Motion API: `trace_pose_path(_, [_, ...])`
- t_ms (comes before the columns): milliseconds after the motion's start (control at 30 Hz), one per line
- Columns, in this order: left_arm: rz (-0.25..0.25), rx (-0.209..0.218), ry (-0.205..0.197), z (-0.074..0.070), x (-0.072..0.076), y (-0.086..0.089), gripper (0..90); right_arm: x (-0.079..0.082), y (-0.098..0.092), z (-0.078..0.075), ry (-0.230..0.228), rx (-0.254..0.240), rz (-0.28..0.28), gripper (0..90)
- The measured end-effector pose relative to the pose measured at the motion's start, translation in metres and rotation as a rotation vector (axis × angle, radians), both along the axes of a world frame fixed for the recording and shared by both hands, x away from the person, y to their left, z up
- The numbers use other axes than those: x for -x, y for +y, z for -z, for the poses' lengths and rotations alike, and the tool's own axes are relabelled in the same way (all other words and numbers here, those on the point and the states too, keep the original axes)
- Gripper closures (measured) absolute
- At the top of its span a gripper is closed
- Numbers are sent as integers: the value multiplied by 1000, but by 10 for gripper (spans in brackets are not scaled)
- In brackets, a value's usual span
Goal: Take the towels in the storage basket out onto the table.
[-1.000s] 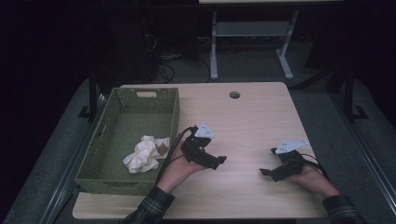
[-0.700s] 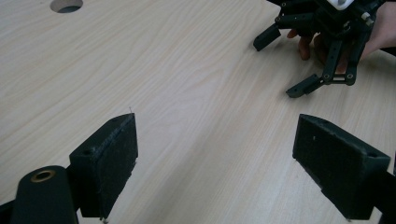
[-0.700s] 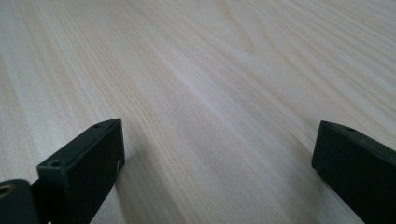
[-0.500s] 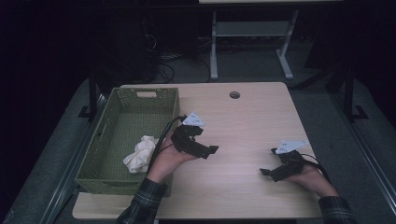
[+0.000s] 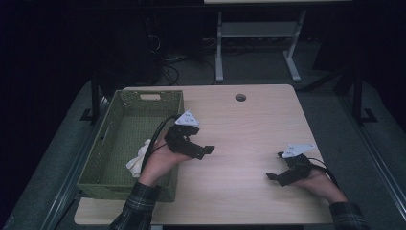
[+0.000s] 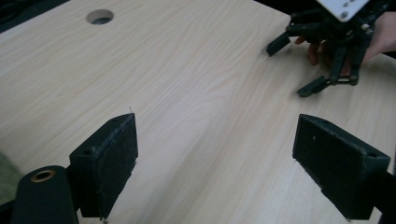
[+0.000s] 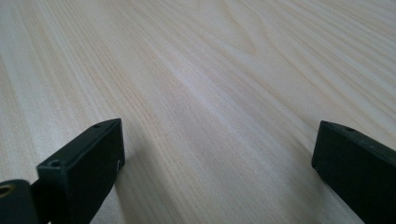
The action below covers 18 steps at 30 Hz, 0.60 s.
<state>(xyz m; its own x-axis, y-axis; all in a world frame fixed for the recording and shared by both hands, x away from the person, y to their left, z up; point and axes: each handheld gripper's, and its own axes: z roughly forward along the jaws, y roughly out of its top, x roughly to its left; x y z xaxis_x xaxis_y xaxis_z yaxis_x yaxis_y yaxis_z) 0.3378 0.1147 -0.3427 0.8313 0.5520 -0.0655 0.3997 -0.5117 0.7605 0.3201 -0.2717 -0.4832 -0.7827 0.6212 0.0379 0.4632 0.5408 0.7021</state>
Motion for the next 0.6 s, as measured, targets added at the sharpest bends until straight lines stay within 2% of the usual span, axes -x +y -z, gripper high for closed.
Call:
trace_pose_path(333, [-42,-4,4,-2,-2,21,138,0,0,0,0,0,-1,20])
trace_pose_path(433, [-53,-22,8,-3,-3,27,139,0,0,0,0,0,-1,20])
trace_pose_path(600, [-77,-12,8,-6,-2,37,139,0,0,0,0,0,0,20])
